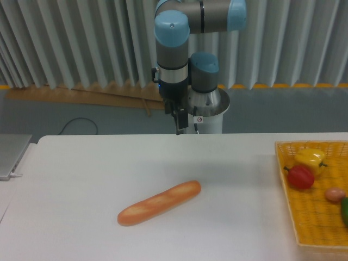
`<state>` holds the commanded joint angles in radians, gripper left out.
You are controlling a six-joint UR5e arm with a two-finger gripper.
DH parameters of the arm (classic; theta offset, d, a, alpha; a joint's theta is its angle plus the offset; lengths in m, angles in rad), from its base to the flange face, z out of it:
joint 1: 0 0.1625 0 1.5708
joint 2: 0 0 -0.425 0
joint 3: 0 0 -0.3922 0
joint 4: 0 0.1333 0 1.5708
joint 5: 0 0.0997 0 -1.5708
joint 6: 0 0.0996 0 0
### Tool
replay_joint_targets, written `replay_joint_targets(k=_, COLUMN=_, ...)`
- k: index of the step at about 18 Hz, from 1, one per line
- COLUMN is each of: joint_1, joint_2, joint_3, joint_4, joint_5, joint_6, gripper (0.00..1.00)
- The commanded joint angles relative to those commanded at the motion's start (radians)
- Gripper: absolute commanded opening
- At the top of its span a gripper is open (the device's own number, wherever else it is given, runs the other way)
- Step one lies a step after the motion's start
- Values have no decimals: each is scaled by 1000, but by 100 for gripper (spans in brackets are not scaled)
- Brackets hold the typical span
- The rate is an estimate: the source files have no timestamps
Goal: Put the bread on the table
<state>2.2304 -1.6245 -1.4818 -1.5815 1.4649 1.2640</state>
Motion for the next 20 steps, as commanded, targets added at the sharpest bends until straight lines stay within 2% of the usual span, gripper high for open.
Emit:
replay_joint_targets(k=6, joint_1=-2, joint_2=-2, joint_3=2, joint_4=3, joint_5=3, joint_6=20, gripper=100)
replay_joint_targets(k=10, joint_1=2, joint_2=-2, joint_3=2, joint_4=-6, joint_5=8, joint_6=172, gripper=100)
replay_joint_targets(k=14, joint_1=-5, joint_2=-3, joint_3=-5, joint_4=-8, joint_5=48, joint_6=181, gripper=100)
replay_joint_targets(k=20, joint_1=-6, joint_2=-3, joint_3=-8, joint_4=-2, joint_5=48, joint_6=187, gripper=100)
